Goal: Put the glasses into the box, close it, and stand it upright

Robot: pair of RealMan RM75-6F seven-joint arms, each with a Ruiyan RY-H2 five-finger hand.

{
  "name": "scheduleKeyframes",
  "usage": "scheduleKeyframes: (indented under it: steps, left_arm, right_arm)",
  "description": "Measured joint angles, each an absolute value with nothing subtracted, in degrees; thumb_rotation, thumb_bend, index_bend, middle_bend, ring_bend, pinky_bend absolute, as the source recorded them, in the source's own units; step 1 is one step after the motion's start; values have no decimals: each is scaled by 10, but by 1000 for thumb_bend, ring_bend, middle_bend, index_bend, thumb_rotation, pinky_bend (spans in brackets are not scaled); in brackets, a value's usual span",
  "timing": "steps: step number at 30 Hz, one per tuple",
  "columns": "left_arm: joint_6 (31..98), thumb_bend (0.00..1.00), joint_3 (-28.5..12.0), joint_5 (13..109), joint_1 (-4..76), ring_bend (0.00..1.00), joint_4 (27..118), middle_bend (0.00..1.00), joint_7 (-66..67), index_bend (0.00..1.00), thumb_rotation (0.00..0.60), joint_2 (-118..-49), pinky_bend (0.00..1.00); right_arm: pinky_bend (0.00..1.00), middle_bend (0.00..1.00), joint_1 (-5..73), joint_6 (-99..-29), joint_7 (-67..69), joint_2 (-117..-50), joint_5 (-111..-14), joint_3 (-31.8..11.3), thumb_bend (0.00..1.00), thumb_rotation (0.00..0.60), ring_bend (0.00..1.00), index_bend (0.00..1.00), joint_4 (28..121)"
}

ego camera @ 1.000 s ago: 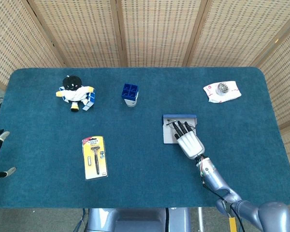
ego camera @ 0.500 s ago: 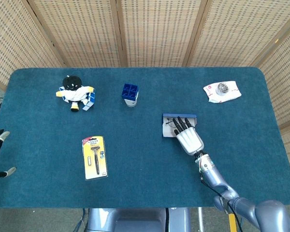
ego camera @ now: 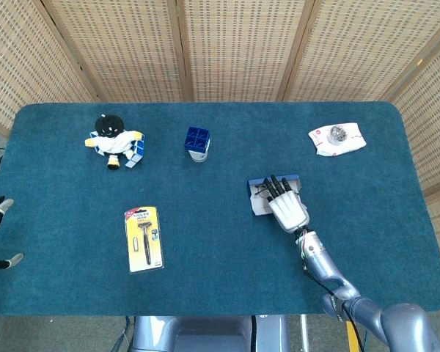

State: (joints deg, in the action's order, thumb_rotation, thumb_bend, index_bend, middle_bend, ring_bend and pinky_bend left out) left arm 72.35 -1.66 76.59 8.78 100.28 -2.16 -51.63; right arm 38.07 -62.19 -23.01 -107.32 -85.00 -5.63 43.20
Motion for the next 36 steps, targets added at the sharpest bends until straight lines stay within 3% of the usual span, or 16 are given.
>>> scheduleKeyframes:
  steps: [9, 21, 36]
  left_arm:
    - [727, 0, -15, 772, 86, 0, 1004, 0, -20, 0, 600, -517, 0]
    - [731, 0, -12, 780, 84, 0, 1004, 0, -25, 0, 600, -515, 0]
    - [734, 0, -11, 784, 83, 0, 1004, 0, -24, 0, 600, -515, 0]
  right_arm:
    - [192, 138, 374, -662, -213, -1050, -875, -44, 569, 600, 0, 671, 440]
    - [196, 147, 354, -736, -243, -960, -934, -11, 569, 600, 0, 680, 524]
    - [200, 160, 310, -770, -280, -863, -1010, 65, 569, 600, 0, 680, 598]
